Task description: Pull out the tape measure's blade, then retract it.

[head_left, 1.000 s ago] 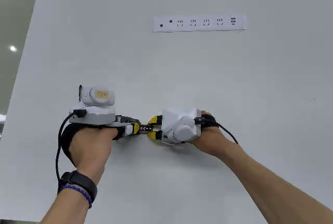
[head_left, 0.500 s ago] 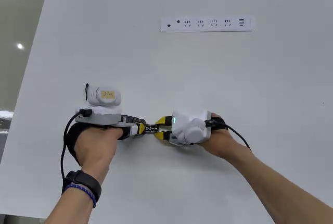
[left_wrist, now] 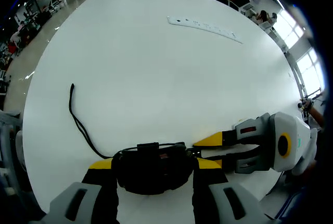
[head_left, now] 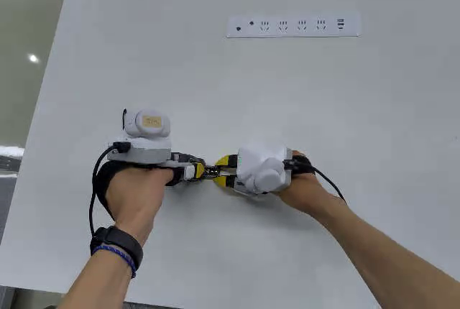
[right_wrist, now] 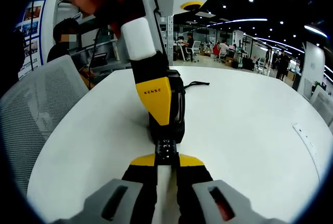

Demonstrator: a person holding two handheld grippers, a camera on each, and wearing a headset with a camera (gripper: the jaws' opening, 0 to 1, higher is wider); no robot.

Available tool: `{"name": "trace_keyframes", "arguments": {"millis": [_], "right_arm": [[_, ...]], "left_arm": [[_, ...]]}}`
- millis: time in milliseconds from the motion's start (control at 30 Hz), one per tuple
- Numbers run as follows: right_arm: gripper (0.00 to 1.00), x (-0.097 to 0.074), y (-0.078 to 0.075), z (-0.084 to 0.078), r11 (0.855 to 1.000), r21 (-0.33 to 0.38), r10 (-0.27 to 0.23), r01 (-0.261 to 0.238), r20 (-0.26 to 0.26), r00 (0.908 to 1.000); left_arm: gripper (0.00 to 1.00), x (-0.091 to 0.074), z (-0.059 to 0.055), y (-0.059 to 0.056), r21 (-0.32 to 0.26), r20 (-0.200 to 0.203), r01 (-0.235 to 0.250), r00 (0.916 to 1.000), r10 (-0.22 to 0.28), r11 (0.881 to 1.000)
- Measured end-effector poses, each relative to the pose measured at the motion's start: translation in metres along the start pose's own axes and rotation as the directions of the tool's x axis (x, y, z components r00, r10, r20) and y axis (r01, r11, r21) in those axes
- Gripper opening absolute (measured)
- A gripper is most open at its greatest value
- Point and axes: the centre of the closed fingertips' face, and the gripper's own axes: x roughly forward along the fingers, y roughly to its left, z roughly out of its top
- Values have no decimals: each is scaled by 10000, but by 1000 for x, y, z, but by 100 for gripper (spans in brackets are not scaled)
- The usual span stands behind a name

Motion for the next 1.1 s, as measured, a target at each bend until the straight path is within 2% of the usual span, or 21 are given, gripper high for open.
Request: {"name": "trace_keyframes", "arguments": {"millis": [700, 1100], "right_arm": [[12, 5, 0, 5, 9999, -111, -44, 43, -144, 9999], [12, 7, 0, 7, 9999, -173, 2, -8, -326, 9995]], "left_arm": [[54, 0, 0, 5, -224, 230, -30, 9997, 35, 9997], [54, 0, 0, 6, -212, 231, 16, 9997, -11, 9998]]}}
